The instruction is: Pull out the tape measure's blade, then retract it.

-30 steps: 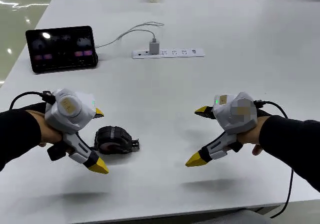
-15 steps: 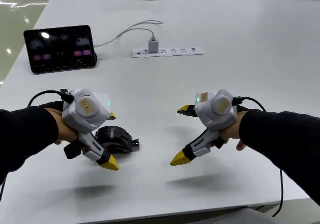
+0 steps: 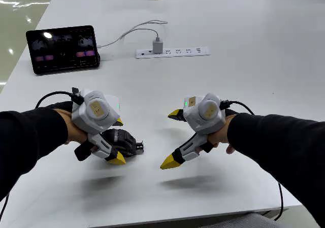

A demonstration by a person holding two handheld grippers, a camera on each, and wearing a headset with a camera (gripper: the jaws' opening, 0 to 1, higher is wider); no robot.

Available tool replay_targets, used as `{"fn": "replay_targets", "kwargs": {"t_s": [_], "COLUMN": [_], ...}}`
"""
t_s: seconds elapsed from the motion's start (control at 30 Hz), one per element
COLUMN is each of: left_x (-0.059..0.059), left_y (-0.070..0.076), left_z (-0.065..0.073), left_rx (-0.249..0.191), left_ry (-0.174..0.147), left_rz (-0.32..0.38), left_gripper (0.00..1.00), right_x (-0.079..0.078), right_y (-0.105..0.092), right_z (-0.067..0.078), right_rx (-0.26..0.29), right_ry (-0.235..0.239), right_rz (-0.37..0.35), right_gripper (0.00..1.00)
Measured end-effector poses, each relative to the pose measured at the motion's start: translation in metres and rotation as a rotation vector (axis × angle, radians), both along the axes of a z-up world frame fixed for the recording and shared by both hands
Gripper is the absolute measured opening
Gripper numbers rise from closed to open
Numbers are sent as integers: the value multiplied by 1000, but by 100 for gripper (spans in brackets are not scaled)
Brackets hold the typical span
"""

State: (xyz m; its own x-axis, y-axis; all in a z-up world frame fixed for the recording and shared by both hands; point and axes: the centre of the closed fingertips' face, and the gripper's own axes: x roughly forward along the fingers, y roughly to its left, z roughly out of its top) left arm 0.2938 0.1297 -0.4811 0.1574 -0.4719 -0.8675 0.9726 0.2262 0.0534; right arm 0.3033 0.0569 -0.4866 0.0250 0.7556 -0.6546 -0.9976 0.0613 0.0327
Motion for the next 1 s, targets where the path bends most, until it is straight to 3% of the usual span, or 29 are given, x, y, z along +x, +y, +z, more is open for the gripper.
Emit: {"fn": "replay_targets", "kwargs": {"t_s": [0.23,0.3,0.33,0.37,0.6,1.0], "left_x": [0,2,11,4,5,4], "left_y": [0,1,3,3,4,1], "left_z": [-3,-4,-2,-4,-4,-6], "left_rx": [13,22,39,38,21,31], "left_ry": [-2,-11,-67,-31,-39,-34], "left_rz": [-7,-2,3,-12,0,-25], "left_gripper": [46,38,33,32,31,31], "right_x": [0,0,0,0,-1,-1], "right_y": [7,11,13,14,25,41], "right_z": [1,1,1,2,0,-12], "right_rx": [5,4,5,5,4,-20], "right_ry": [-1,-4,-4,-6,-10,-12], "right_rz": [1,7,10,12,26,43], "right_gripper": [87,86,85,84,78,65]}}
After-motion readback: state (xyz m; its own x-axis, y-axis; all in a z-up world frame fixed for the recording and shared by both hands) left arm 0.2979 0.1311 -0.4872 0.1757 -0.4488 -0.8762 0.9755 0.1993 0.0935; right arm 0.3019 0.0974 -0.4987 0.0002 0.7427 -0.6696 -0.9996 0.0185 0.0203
